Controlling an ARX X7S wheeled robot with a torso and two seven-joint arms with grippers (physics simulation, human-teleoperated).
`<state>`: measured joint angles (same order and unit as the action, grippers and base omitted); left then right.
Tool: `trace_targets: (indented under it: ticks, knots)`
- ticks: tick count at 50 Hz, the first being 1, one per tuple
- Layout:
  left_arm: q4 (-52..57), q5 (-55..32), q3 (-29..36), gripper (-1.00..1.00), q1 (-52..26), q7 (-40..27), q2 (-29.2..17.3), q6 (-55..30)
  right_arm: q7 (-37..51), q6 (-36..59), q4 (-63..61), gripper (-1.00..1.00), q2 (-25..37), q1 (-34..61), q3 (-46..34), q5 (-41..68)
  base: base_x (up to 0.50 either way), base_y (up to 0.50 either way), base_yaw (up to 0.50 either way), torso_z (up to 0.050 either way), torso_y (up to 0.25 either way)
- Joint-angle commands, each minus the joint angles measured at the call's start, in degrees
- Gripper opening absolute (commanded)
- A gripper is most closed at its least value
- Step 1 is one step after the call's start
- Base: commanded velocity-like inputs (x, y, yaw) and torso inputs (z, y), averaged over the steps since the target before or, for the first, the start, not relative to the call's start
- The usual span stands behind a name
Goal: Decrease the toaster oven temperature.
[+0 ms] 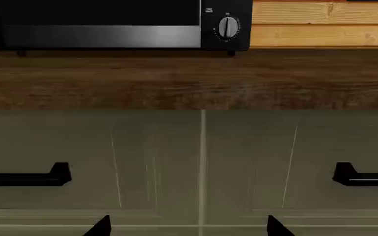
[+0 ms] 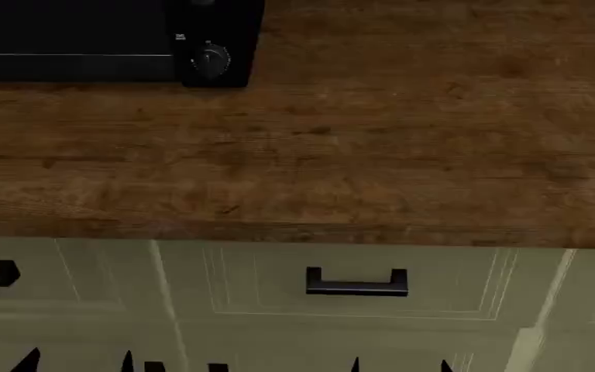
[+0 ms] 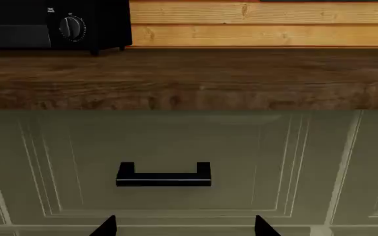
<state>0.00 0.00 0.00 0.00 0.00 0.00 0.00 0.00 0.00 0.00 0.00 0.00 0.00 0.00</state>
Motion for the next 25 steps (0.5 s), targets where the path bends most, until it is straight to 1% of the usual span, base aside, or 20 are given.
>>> trace_targets:
  ticks: [1, 9, 24, 25]
  knots:
    - [-0.13, -3.65, 4.35, 1.00, -0.08, -4.34, -3.66, 0.34, 0.88, -0.12, 0.10, 1.00, 0.69, 0.00, -0.89, 0.69, 0.00, 0.00, 0.00, 0.000, 0.000]
    - [1.45, -5.15, 4.46, 1.00, 0.30, -4.84, -4.44, -0.68, 2.52, -0.45, -0.42, 1.00, 2.32, -0.60, -3.26, 1.38, 0.00, 0.00, 0.00, 0.000, 0.000]
    - [0.15, -6.53, 5.07, 1.00, -0.12, -5.68, -5.23, 0.05, 4.01, -0.03, -1.28, 1.00, 3.67, -0.46, -5.10, 2.92, 0.00, 0.00, 0.00, 0.000, 0.000]
    - [0.50, -1.26, -0.27, 1.00, -0.05, -0.69, -0.63, -1.72, 0.39, 0.18, -1.42, 1.00, 0.56, -0.65, -1.54, -0.08, 0.00, 0.00, 0.00, 0.000, 0.000]
